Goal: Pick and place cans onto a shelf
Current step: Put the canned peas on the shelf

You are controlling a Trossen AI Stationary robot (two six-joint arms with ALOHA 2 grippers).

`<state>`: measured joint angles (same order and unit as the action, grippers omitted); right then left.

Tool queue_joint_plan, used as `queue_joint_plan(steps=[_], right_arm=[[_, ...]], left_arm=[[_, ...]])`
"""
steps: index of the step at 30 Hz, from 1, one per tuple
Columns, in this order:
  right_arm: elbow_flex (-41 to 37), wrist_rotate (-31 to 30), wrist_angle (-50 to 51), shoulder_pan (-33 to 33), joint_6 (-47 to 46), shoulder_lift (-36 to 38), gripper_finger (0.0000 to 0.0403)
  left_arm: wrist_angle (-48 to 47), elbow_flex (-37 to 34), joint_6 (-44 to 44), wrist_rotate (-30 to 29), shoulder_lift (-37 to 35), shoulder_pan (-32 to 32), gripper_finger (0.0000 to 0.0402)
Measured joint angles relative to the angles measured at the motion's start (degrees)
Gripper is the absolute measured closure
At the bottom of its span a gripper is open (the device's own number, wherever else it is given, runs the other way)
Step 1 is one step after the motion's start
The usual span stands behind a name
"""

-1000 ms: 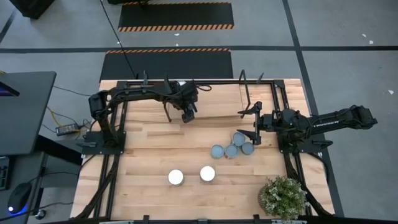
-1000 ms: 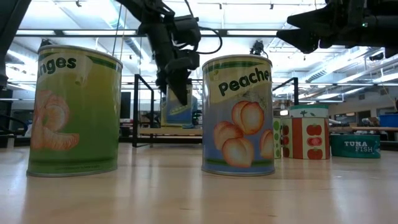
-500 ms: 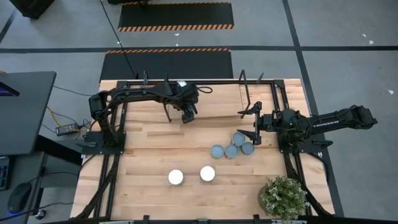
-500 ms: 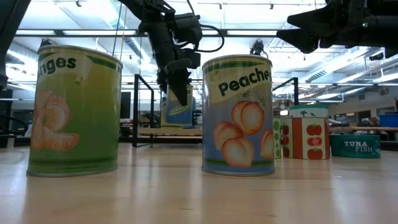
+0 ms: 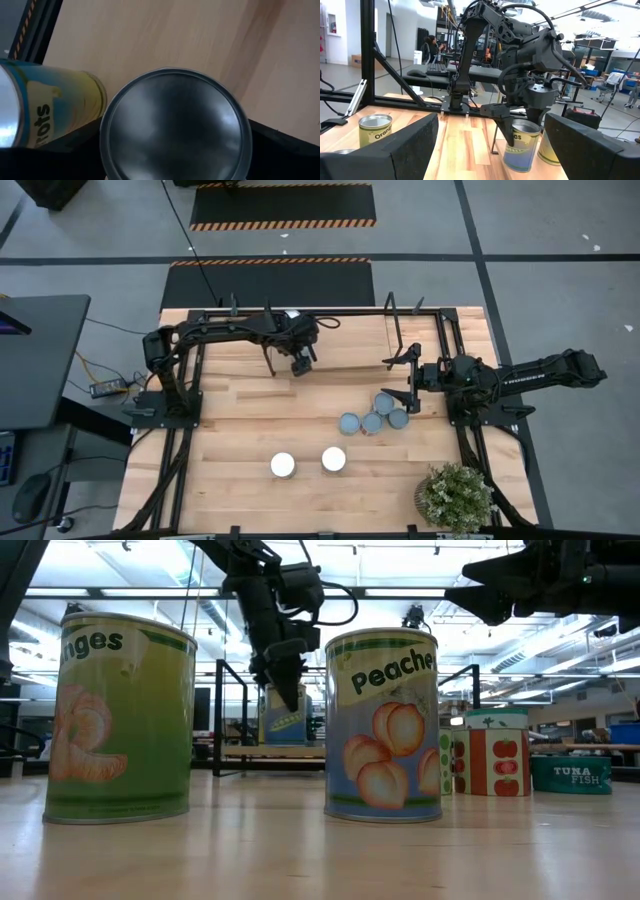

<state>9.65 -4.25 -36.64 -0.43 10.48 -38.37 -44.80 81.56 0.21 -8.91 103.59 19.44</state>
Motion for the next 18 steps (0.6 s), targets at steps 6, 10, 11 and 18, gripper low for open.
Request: queue_joint_plan(steps=[6, 10, 11, 18], right_arm=[[0.00, -0.01, 0.00, 0.00, -0.01, 0.00, 0.0030], [0.00, 0.00, 0.00, 0.00, 0.00, 0.00, 0.0030], [0.00, -0.02, 0.01, 0.01, 0.00, 0.00, 0.0030], [0.00, -0.02, 0.02, 0.00, -0.02, 0.00, 0.0030]], left_arm=[[-0.73, 0.00, -1.09, 0.18, -0.09, 0.66, 0.0047], [-0.74, 0.00, -1.08, 0.95, -0.09, 0.67, 0.0047], [-0.77, 0.00, -1.09, 1.10, -0.09, 0.66, 0.0047], [-1.83, 0.00, -1.45, 1.29, -0.09, 0.63, 0.0047]])
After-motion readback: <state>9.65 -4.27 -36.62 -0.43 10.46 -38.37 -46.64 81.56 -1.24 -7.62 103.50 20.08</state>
